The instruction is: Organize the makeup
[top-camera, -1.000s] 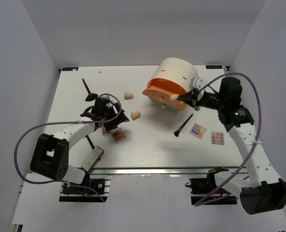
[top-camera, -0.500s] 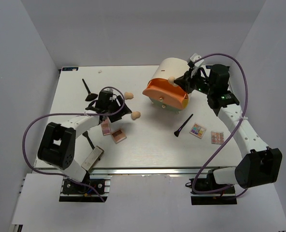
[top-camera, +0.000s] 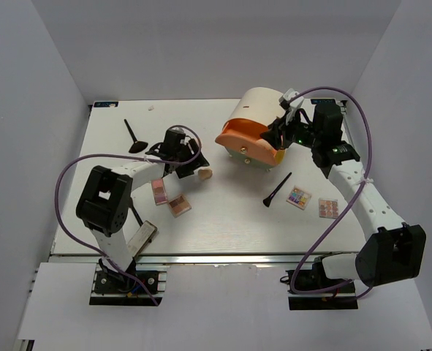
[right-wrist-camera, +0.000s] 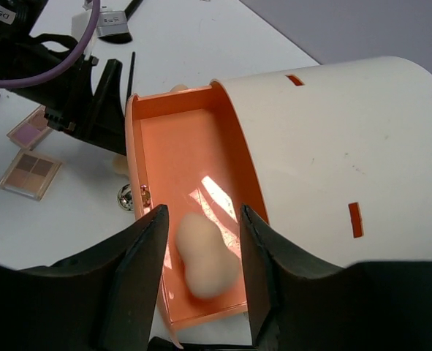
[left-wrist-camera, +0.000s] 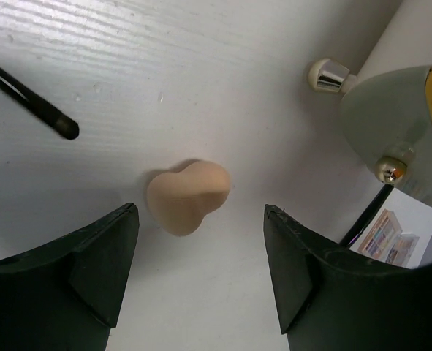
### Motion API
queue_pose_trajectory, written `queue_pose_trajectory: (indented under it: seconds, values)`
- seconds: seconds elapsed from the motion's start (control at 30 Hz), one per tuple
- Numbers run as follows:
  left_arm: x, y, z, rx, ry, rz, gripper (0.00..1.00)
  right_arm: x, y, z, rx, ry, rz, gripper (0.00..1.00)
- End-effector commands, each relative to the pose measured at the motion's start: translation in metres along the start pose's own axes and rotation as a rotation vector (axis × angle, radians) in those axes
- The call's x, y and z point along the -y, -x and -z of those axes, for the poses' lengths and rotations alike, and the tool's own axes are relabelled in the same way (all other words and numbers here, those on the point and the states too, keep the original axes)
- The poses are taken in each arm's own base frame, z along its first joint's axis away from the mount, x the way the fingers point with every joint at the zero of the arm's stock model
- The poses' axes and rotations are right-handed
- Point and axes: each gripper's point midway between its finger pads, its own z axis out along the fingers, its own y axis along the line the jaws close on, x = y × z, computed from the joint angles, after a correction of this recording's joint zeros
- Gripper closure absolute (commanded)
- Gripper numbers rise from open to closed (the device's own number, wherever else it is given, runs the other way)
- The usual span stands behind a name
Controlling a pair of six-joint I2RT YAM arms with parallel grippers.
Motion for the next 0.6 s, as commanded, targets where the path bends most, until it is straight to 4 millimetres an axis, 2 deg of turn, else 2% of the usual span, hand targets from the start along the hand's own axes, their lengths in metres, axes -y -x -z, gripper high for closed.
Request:
queue_pose_trajectory:
  seconds: [0.0,0.13,0.37,0.4,0.47,0.5,0.57]
  values:
    - [0.012,0.01,0.0,0.028,0.004,-0.023,0.22,-0.004,0.016,0.009,0.038,-0.004,0.05,0.5]
    - [0.01,0.003,-0.007,0.005,0.023,-0.041,0.24,-0.006,0.027,0.012,0.06,0.0,0.061,0.49]
    - [0.005,-0.015,-0.015,-0.038,0.061,-0.077,0.38,-0.006,0.036,0.017,0.081,-0.015,0.065,0.48]
    - [0.005,-0.017,-0.016,-0.043,0.063,-0.08,0.46,-0.006,0.037,0.019,0.085,-0.017,0.066,0.48]
    - [0.003,-0.019,-0.017,-0.049,0.07,-0.08,0.53,-0.006,0.037,0.019,0.084,-0.023,0.063,0.48]
    - [0.002,-0.021,-0.018,-0.055,0.072,-0.083,0.61,-0.006,0.038,0.02,0.087,-0.026,0.066,0.48]
    - [0.0,-0.02,-0.016,-0.05,0.085,-0.084,0.72,-0.005,0.041,0.023,0.094,-0.036,0.065,0.48]
